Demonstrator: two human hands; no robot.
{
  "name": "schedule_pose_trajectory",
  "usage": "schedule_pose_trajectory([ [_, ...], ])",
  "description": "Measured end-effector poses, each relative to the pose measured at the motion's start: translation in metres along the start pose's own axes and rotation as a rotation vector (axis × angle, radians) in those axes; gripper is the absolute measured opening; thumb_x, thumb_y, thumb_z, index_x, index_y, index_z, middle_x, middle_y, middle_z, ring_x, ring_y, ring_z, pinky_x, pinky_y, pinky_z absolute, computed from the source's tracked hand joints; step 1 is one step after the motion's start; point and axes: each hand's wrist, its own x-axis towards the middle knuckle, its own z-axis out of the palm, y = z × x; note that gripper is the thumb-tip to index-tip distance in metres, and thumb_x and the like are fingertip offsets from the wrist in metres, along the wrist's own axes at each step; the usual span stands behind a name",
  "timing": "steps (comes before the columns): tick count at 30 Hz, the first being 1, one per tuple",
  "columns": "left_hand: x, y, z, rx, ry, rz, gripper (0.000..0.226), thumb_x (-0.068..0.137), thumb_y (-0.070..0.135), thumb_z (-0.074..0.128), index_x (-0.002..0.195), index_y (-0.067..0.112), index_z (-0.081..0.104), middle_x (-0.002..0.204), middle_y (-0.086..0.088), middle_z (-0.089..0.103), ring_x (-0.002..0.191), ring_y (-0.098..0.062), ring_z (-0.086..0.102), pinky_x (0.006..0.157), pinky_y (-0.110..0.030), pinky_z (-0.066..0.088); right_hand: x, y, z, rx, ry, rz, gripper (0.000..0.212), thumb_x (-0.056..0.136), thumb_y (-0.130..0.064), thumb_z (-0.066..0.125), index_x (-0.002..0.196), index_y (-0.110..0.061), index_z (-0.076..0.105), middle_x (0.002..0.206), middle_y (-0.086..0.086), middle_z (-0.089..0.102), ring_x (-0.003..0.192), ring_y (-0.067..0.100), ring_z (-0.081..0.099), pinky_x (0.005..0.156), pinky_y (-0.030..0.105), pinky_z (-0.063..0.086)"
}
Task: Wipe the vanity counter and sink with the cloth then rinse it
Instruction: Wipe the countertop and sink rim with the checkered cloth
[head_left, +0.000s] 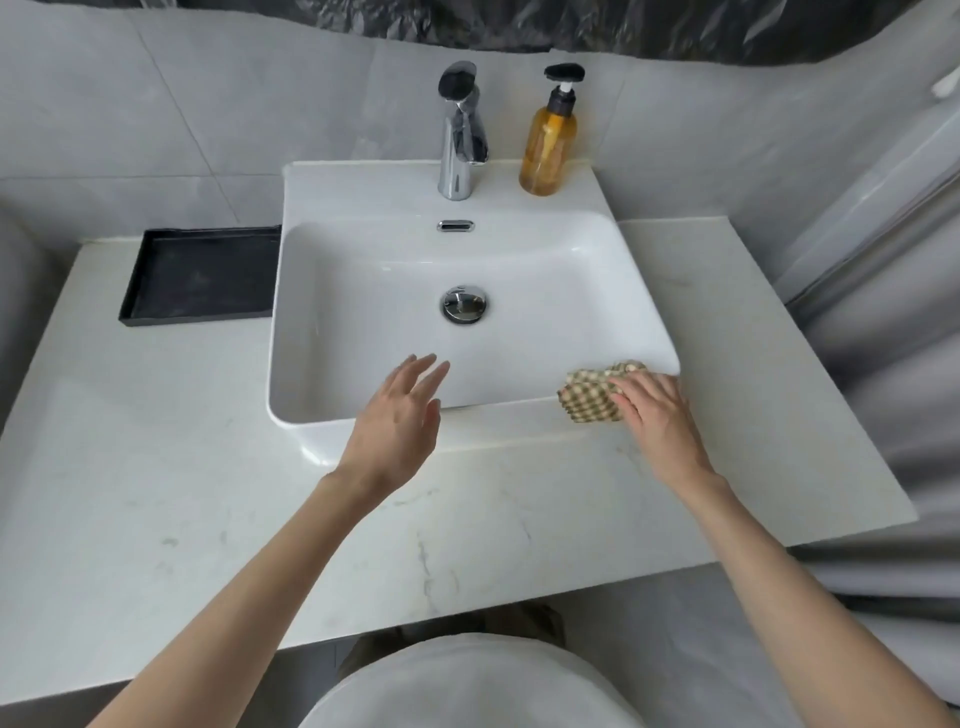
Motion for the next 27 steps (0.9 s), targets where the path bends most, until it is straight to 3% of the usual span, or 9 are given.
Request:
schedule_pose_trajectory([
  [3, 0.026, 0.034, 0.023, -0.010, -0.022, -0.006, 0.047, 0.098, 0.017, 0.039, 0.145, 0.018, 0.034, 0.152, -0.001, 0.033, 0.143, -0.019, 0.020, 0.111, -0.031, 0.027, -0.003, 0.039, -0.016, 0.018, 0.094, 0.014, 0.040, 0.100, -0.030, 0.039, 0.112, -0.004, 0.065, 0.108, 0.011, 0.066, 0.098, 0.033, 0.058, 0.092, 0.040, 0.045],
  [5, 0.043, 0.054, 0.037, -0.022, -0.024, -0.046, 0.047, 0.099, 0.019, 0.038, 0.145, 0.018, 0.033, 0.152, 0.000, 0.031, 0.143, -0.018, 0.019, 0.109, -0.030, 0.028, 0.005, 0.046, -0.018, 0.072, 0.098, 0.114, 0.037, 0.099, -0.023, 0.042, 0.123, -0.003, 0.060, 0.122, 0.016, 0.060, 0.112, 0.036, 0.055, 0.100, 0.039, 0.041],
  [7, 0.058, 0.070, 0.048, -0.033, -0.023, -0.087, 0.047, 0.099, 0.020, 0.037, 0.145, 0.018, 0.032, 0.152, 0.000, 0.031, 0.143, -0.018, 0.019, 0.108, -0.031, 0.030, 0.025, 0.046, -0.016, 0.163, -0.036, 0.256, 0.045, 0.100, -0.020, 0.042, 0.143, -0.007, 0.040, 0.148, 0.019, 0.036, 0.136, 0.034, 0.035, 0.109, 0.038, 0.034],
  [9, 0.069, 0.082, 0.056, -0.039, -0.023, -0.123, 0.046, 0.099, 0.021, 0.037, 0.145, 0.018, 0.033, 0.152, -0.001, 0.032, 0.142, -0.018, 0.021, 0.105, -0.033, 0.033, 0.048, 0.047, -0.011, 0.220, -0.231, 0.348, 0.057, 0.101, -0.020, 0.038, 0.152, -0.014, 0.013, 0.159, 0.016, 0.010, 0.146, 0.029, 0.013, 0.113, 0.038, 0.028],
  [11, 0.077, 0.092, 0.063, -0.043, -0.023, -0.165, 0.046, 0.099, 0.022, 0.036, 0.145, 0.019, 0.033, 0.152, -0.002, 0.032, 0.141, -0.018, 0.022, 0.104, -0.034, 0.035, 0.072, 0.053, -0.006, 0.229, -0.330, 0.362, 0.066, 0.099, -0.009, 0.035, 0.153, -0.016, -0.003, 0.159, 0.018, 0.005, 0.146, 0.031, 0.014, 0.112, 0.037, 0.025],
  [13, 0.084, 0.098, 0.068, -0.044, -0.021, -0.196, 0.046, 0.099, 0.022, 0.036, 0.145, 0.019, 0.033, 0.152, -0.002, 0.032, 0.141, -0.018, 0.024, 0.103, -0.035, 0.035, 0.094, 0.061, -0.004, 0.247, -0.368, 0.372, 0.070, 0.097, -0.005, 0.032, 0.152, -0.016, -0.010, 0.156, 0.020, 0.014, 0.139, 0.035, 0.029, 0.108, 0.037, 0.031],
  [16, 0.095, 0.101, 0.071, -0.036, -0.013, -0.231, 0.046, 0.099, 0.023, 0.036, 0.145, 0.020, 0.033, 0.152, 0.000, 0.031, 0.141, -0.018, 0.024, 0.103, -0.035, 0.036, 0.128, 0.071, 0.002, 0.248, -0.428, 0.368, 0.072, 0.098, -0.008, 0.032, 0.150, -0.021, -0.016, 0.147, 0.024, 0.030, 0.123, 0.040, 0.045, 0.097, 0.040, 0.037],
  [22, 0.113, 0.088, 0.064, -0.004, 0.044, -0.314, 0.045, 0.098, 0.023, 0.039, 0.143, 0.018, 0.036, 0.149, -0.001, 0.035, 0.137, -0.020, 0.032, 0.099, -0.037, 0.041, 0.200, 0.073, 0.012, 0.218, -0.440, 0.375, 0.069, 0.098, -0.010, 0.033, 0.151, -0.015, -0.011, 0.145, 0.025, 0.032, 0.125, 0.040, 0.044, 0.101, 0.042, 0.036],
  [27, 0.119, 0.070, 0.049, 0.010, 0.097, -0.342, 0.044, 0.097, 0.021, 0.041, 0.141, 0.019, 0.039, 0.146, -0.003, 0.039, 0.135, -0.023, 0.036, 0.099, -0.040, 0.042, 0.205, 0.072, 0.020, 0.091, -0.376, 0.254, 0.074, 0.093, 0.002, 0.041, 0.151, -0.006, -0.004, 0.159, 0.016, 0.005, 0.146, 0.032, 0.011, 0.115, 0.037, 0.019],
])
